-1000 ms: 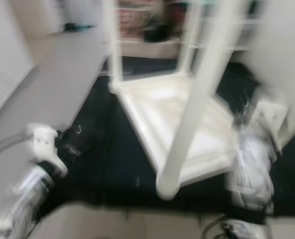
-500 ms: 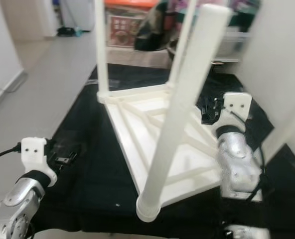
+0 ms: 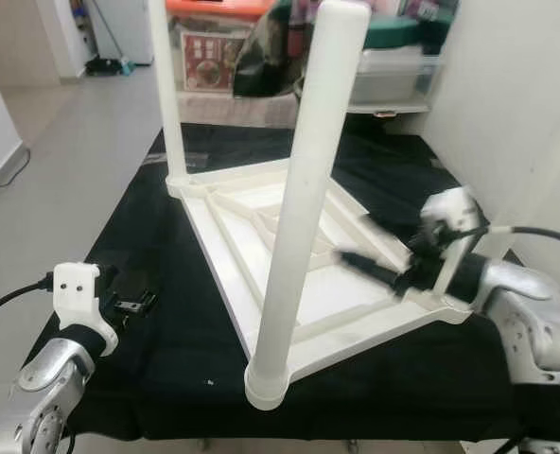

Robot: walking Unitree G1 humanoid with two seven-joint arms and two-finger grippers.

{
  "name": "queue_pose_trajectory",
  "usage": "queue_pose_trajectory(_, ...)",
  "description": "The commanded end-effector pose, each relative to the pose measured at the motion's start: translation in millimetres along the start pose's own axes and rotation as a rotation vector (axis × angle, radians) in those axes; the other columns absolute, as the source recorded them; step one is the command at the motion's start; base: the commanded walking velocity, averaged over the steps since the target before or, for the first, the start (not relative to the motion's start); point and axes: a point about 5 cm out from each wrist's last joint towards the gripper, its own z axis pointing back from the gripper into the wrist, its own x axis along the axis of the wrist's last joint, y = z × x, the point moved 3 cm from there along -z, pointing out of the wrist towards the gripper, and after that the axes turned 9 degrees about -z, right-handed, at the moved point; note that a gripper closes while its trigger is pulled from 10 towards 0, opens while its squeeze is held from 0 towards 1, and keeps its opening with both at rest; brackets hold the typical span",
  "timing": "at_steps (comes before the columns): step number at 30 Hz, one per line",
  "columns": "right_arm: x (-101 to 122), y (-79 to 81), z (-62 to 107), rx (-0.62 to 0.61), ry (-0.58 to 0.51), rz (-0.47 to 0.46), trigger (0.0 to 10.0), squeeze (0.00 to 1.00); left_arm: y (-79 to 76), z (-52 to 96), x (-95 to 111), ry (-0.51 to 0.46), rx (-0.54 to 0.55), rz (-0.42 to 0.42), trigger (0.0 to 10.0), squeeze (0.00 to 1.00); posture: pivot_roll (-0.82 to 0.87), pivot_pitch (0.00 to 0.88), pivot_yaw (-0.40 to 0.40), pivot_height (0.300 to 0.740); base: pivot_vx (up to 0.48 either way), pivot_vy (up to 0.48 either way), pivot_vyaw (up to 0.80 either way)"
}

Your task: Building children table

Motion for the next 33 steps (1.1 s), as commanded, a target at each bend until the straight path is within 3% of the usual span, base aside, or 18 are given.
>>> queue_pose_trajectory(1, -6.4, 11.7, -9.9, 0.094, 0.017, -0.022, 10.0, 0.00, -2.5, -0.4, -3.2, 0.008, -0.004, 0.002, 10.0, 0.00, 0.06, 0.000, -0.069, 0.740, 0.000, 0.000, 0.00)
queue_pose_trajectory(5, -10.7, 18.2, -17.5, 0.197, 0.039, -0.035, 10.0, 0.00, -3.1, -0.8, -2.8, 0.007, -0.008, 0.002, 10.0, 0.00, 0.08, 0.000, -0.071, 0.740, 0.000, 0.000, 0.00)
queue_pose_trajectory(9, -21.6, 32.0, -19.5, 0.357, 0.128, -0.049, 10.0, 0.00, 1.3, 0.6, -4.7, 0.015, -0.005, -0.001, 10.0, 0.00, 0.08, 0.000, -0.075, 0.740, 0.000, 0.000, 0.00)
queue_pose_trajectory(17, -23.1, 34.8, -18.0, 0.400, 0.174, -0.044, 10.0, 0.00, -1.6, 0.2, -6.3, 0.019, -0.006, 0.004, 10.0, 0.00, 0.08, 0.000, -0.077, 0.740, 0.000, 0.000, 0.00)
queue_pose_trajectory(22, -37.2, 30.0, -10.4, 0.376, 0.283, 0.002, 10.0, 0.00, -3.6, 1.3, -9.5, 0.029, -0.010, 0.007, 10.0, 0.00, 0.08, 0.000, -0.077, 0.740, 0.000, 0.000, 0.00)
queue_pose_trajectory(25, -38.7, 31.3, -9.2, 0.383, 0.293, 0.004, 10.0, 0.00, -3.3, 1.4, -10.0, 0.031, -0.010, 0.006, 10.0, 0.00, 0.08, 0.000, -0.077, 0.740, 0.000, 0.000, 0.00)
queue_pose_trajectory(29, -37.0, 43.9, -13.5, 0.433, 0.271, 0.002, 10.0, 0.00, -3.3, 0.7, -10.7, 0.033, -0.010, 0.005, 10.0, 0.00, 0.07, 0.000, -0.073, 0.740, 0.000, 0.000, 0.00)
queue_pose_trajectory(30, -29.8, 56.3, -27.7, 0.471, 0.186, -0.003, 10.0, 0.00, -4.8, -0.6, -10.6, 0.031, -0.012, 0.009, 10.0, 0.00, 0.07, 0.000, -0.074, 0.740, 0.000, 0.000, 0.00)
queue_pose_trajectory(33, -21.9, 62.2, -41.0, 0.478, 0.103, -0.006, 10.0, 0.00, -5.3, -1.4, -10.4, 0.029, -0.013, 0.011, 10.0, 0.00, 0.08, 0.000, -0.075, 0.740, 0.000, 0.000, 0.00)
